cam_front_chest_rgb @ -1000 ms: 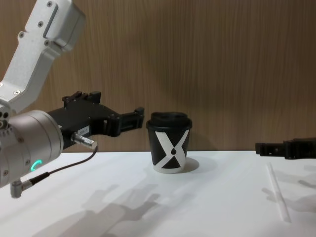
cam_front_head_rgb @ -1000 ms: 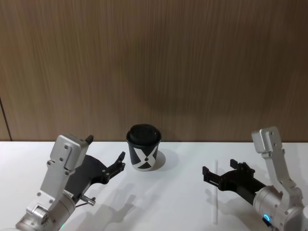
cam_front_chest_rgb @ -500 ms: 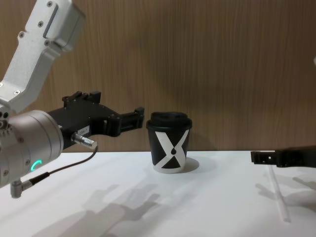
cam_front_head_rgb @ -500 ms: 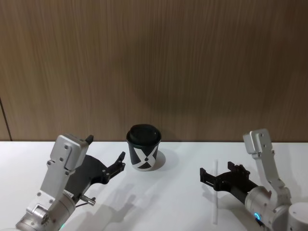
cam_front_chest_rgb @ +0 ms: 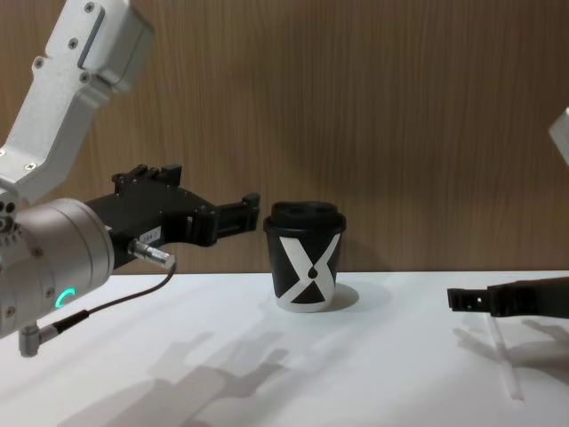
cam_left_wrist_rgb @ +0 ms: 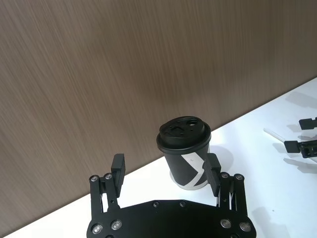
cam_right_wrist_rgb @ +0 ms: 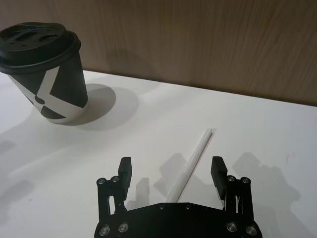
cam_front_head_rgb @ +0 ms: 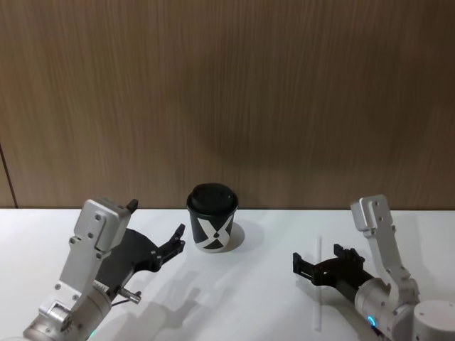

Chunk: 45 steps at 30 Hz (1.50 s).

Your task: Pick up the straw with one hand, pass it to the other hand, and insert it into the cup.

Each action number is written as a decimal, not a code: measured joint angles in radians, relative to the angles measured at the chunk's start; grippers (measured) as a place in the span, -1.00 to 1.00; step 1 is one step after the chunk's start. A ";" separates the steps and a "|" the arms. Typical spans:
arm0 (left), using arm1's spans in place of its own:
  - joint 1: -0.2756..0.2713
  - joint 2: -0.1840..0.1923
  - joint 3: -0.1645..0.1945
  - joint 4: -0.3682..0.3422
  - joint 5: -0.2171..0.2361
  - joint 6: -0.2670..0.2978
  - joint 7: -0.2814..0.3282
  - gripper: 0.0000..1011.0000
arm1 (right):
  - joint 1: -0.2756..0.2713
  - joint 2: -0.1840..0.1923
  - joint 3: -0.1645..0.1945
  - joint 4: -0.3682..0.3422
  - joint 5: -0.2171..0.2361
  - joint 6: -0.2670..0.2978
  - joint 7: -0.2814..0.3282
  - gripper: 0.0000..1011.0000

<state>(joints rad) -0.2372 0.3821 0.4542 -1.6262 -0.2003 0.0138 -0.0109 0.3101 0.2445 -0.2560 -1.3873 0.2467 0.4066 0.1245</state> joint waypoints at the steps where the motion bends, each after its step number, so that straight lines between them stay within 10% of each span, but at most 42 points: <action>1: 0.000 0.000 0.000 0.000 0.000 0.000 0.000 0.98 | 0.001 -0.001 0.001 0.003 -0.001 0.001 -0.001 0.98; 45: 0.000 0.000 0.000 0.000 0.000 0.000 0.000 0.98 | 0.034 -0.044 0.031 0.068 -0.022 0.063 -0.013 0.98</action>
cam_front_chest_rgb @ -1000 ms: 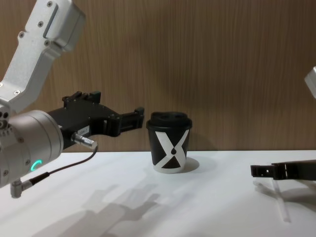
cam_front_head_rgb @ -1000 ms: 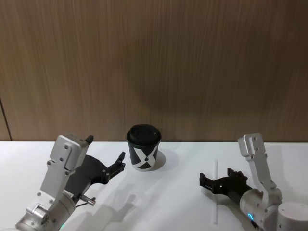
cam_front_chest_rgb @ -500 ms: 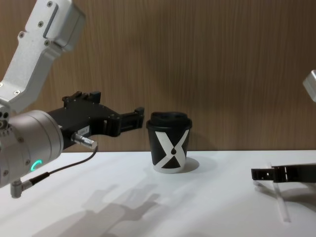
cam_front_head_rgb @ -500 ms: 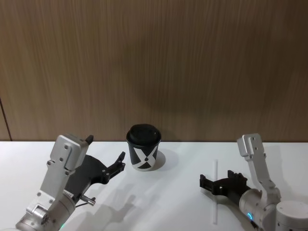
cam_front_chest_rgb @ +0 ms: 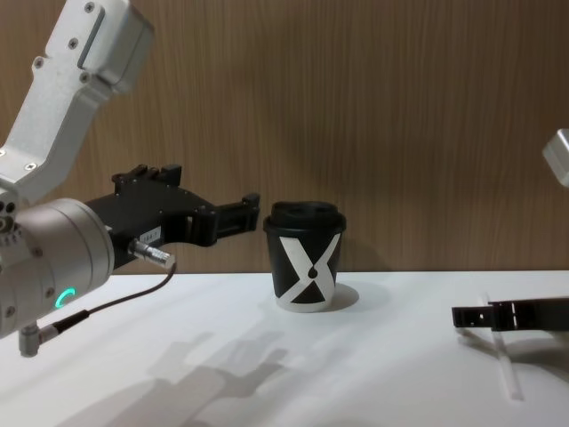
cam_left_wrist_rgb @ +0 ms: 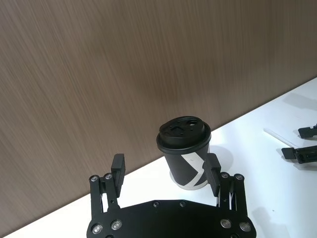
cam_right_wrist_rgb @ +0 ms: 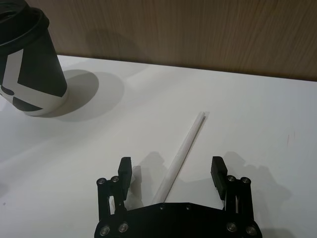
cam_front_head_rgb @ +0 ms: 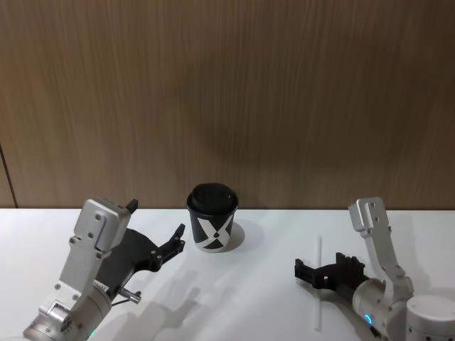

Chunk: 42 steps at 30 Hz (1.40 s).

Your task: Pick up the straw with one hand, pass it to the other hand, and insert it into the cup.

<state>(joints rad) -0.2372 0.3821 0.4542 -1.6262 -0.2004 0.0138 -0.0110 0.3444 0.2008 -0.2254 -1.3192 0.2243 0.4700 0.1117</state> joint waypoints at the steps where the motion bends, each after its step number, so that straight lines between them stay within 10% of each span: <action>1: 0.000 0.000 0.000 0.000 0.000 0.000 0.000 0.98 | 0.000 0.000 0.000 0.000 0.000 0.000 0.000 0.98; 28: 0.000 0.000 0.000 0.000 0.000 0.000 0.000 0.98 | 0.000 -0.001 0.006 -0.009 -0.016 0.038 0.009 0.97; 42: 0.000 0.000 0.000 0.000 0.000 0.000 0.000 0.98 | -0.001 -0.001 0.010 -0.013 -0.018 0.050 0.013 0.28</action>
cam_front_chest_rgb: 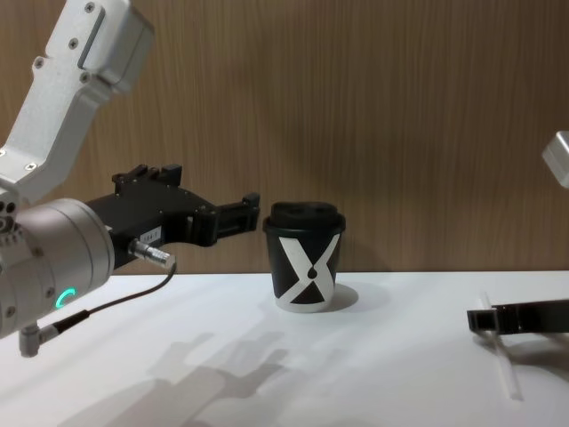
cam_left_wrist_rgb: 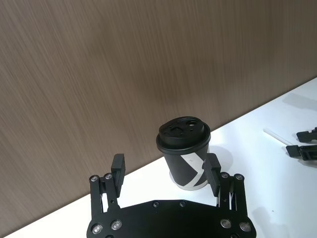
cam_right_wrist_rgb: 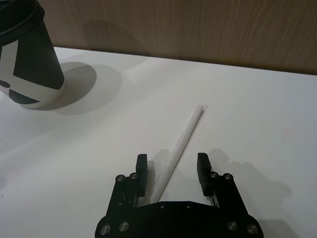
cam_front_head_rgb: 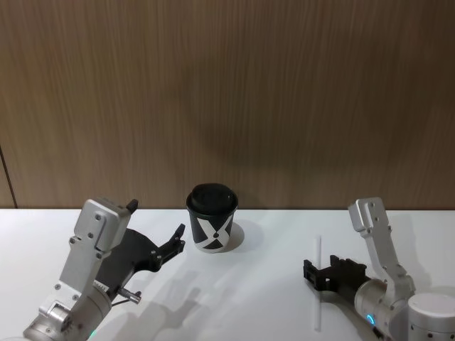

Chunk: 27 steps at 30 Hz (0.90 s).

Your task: Pick up the straw with one hand, pass it to the other hand, and insert it into the cup.

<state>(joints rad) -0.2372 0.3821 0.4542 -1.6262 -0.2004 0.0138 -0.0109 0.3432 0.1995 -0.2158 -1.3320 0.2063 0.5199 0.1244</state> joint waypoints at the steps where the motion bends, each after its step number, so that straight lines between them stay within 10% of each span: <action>1: 0.000 0.000 0.000 0.000 0.000 0.000 0.000 0.98 | 0.000 0.000 0.000 0.000 0.000 0.001 0.000 0.18; 18: 0.000 0.000 0.000 0.000 0.000 0.000 0.000 0.98 | -0.001 0.000 0.001 -0.002 0.000 0.006 0.002 -0.85; 27: 0.000 0.000 0.000 0.000 0.000 0.000 0.000 0.98 | -0.001 0.000 0.001 -0.002 0.000 0.007 0.002 -0.98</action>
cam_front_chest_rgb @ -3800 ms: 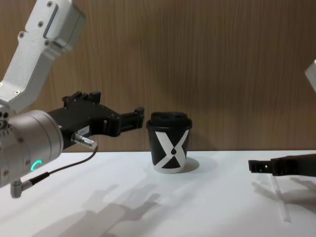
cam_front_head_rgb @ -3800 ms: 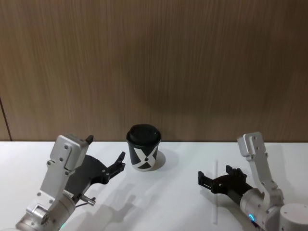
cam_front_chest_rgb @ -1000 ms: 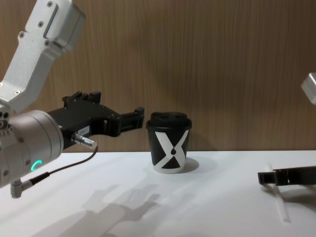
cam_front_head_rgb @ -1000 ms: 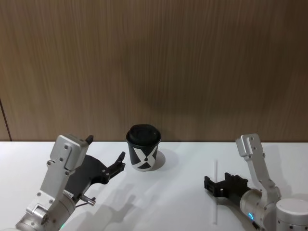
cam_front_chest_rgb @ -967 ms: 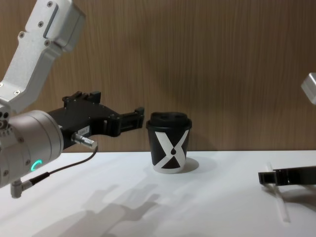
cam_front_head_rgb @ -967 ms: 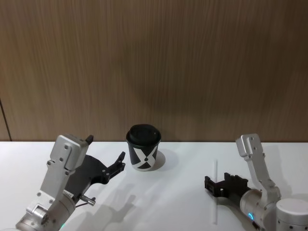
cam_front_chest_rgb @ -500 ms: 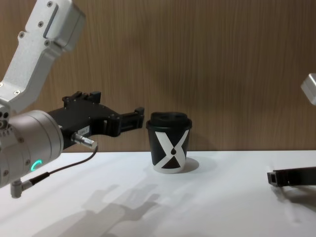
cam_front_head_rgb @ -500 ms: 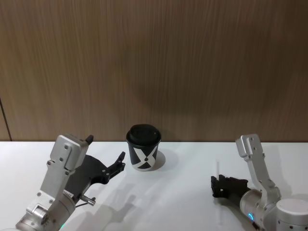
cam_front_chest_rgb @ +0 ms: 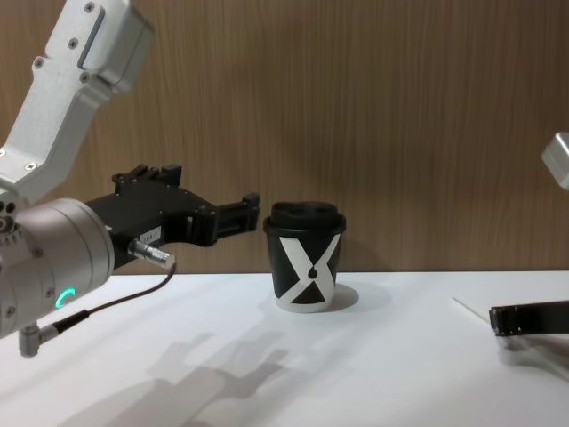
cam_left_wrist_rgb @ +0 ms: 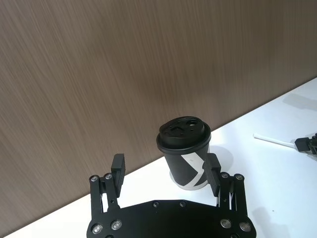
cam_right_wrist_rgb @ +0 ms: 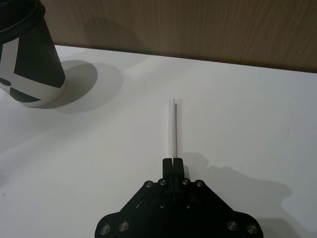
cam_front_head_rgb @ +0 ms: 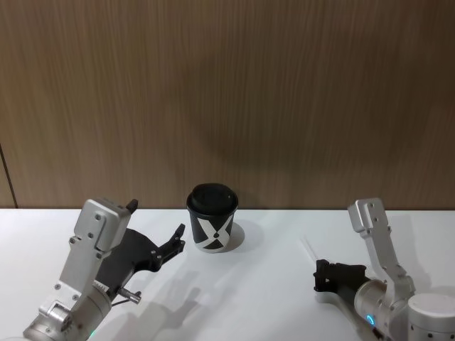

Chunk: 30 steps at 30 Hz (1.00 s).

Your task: Pick up the straw with one hand, pass it to the other hand, and insert it into the cup.

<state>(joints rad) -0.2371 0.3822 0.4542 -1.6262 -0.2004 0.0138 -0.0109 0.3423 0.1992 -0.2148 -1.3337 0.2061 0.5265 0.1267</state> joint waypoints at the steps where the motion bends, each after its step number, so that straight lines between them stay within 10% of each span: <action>1: 0.000 0.000 0.000 0.000 0.000 0.000 0.000 0.98 | 0.000 0.000 0.000 0.000 0.000 0.000 0.000 -0.99; 12: 0.000 0.000 0.000 0.000 0.000 0.000 0.000 0.98 | -0.004 -0.006 0.006 0.000 -0.006 -0.023 -0.006 -1.00; 30: 0.000 0.000 0.000 0.000 0.000 0.000 0.000 0.98 | -0.022 -0.016 0.026 -0.009 -0.032 -0.238 -0.016 -1.00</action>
<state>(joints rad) -0.2371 0.3821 0.4542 -1.6262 -0.2004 0.0138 -0.0109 0.3207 0.1828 -0.1883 -1.3430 0.1739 0.2881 0.1107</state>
